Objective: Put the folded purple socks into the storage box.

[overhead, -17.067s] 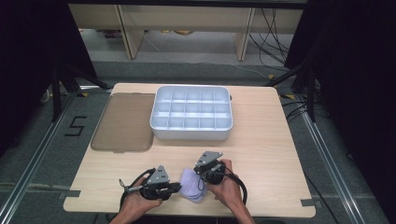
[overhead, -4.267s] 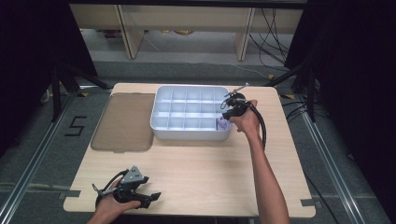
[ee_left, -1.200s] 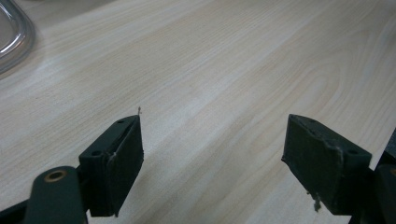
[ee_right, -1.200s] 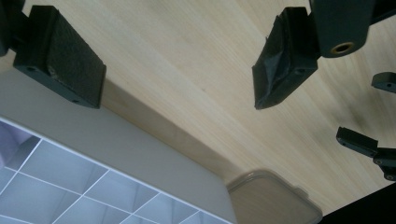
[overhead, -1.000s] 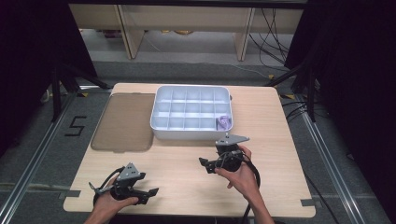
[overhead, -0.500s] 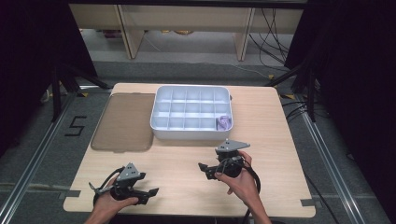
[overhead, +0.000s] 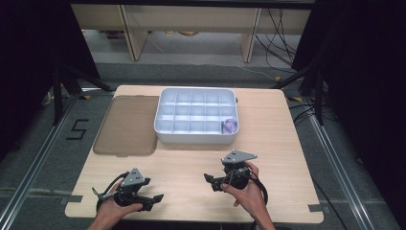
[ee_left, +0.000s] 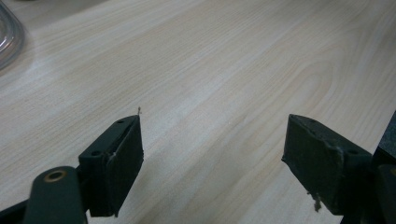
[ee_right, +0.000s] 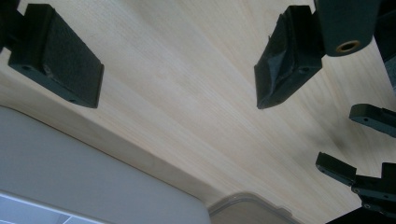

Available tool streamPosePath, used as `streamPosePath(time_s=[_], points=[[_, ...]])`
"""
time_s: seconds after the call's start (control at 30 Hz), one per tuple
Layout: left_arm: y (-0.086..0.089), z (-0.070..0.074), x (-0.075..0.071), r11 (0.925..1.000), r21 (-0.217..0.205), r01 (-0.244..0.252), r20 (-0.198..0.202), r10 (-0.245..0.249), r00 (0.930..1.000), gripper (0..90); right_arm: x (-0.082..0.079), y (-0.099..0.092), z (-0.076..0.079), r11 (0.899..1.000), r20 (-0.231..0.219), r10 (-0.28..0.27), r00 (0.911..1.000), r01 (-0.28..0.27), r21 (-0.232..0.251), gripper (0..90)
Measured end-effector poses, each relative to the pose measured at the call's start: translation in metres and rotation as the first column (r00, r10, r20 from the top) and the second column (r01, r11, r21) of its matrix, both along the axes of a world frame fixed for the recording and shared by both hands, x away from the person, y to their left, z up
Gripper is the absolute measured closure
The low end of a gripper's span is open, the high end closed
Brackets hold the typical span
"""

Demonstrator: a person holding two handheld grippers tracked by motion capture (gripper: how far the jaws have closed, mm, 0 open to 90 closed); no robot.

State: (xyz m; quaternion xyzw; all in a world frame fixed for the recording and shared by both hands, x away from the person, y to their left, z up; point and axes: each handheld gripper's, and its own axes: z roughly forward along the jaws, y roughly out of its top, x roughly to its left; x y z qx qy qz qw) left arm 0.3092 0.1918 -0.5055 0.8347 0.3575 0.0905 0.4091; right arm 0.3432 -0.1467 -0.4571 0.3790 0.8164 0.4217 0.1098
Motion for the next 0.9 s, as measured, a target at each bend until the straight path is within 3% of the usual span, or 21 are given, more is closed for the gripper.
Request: streamPosePath(time_s=[0.1,0.17,0.2,0.23,0.4,0.47,0.5,0.57,0.6,0.67,0.8,0.9], points=[[0.0,0.0,0.0,0.9999,0.016,0.002,0.004,-0.002,1.0,19.4,-0.001,-0.001,-0.003,1.0,0.0,0.027,0.9996,-0.027,0.0,16.4],[-0.002,-0.001,-0.001,0.9998,-0.014,-0.012,-0.002,0.012,0.9999,19.4,-0.003,-0.001,-0.003,1.0,0.004,0.013,0.9999,-0.013,-0.018,16.4],[0.0,0.0,-0.001,0.9999,0.008,0.009,0.0,-0.009,1.0,19.4,-0.004,-0.001,-0.004,1.0,-0.009,0.013,0.9999,-0.013,-0.013,16.4],[-0.002,-0.001,-0.001,1.0,-0.007,0.001,0.001,-0.001,1.0,19.4,-0.005,-0.002,-0.004,1.0,-0.003,0.012,0.9999,-0.012,-0.019,16.4],[-0.002,0.0,-0.002,0.9997,0.014,0.019,0.003,-0.019,0.9998,19.4,-0.009,-0.002,-0.008,1.0,-0.004,0.016,0.9999,-0.016,-0.015,16.5],[-0.005,-0.001,-0.004,1.0,-0.002,0.004,-0.009,-0.004,0.9999,19.4,-0.012,-0.002,-0.009,1.0,-0.016,0.013,0.9998,-0.013,-0.015,16.5],[-0.004,0.0,-0.003,0.9996,0.016,0.024,0.003,-0.024,0.9997,19.4,-0.012,-0.002,-0.01,1.0,-0.009,0.016,0.9998,-0.016,-0.017,16.4],[-0.006,-0.001,-0.005,0.9999,0.007,0.007,-0.003,-0.007,1.0,19.4,-0.014,-0.002,-0.012,1.0,-0.015,0.018,0.9997,-0.018,-0.019,16.5],[-0.005,0.0,-0.004,0.9992,0.022,0.033,0.005,-0.033,0.9994,19.4,-0.016,-0.001,-0.013,1.0,-0.019,0.018,0.9997,-0.018,-0.016,16.5],[-0.007,-0.001,-0.006,0.9998,0.015,0.015,-0.003,-0.015,0.9999,19.4,-0.017,-0.002,-0.015,0.999,-0.016,0.022,0.9996,-0.022,-0.023,16.5],[-0.008,-0.001,-0.007,0.9985,0.041,0.037,0.012,-0.038,0.9992,19.3,-0.023,-0.002,-0.018,0.999,-0.021,0.03,0.9993,-0.031,-0.024,16.5],[-0.011,-0.002,-0.008,0.9991,0.023,0.035,0.014,-0.035,0.9993,19.2,-0.026,-0.001,-0.02,0.999,-0.028,0.037,0.9989,-0.038,-0.024,16.6]])
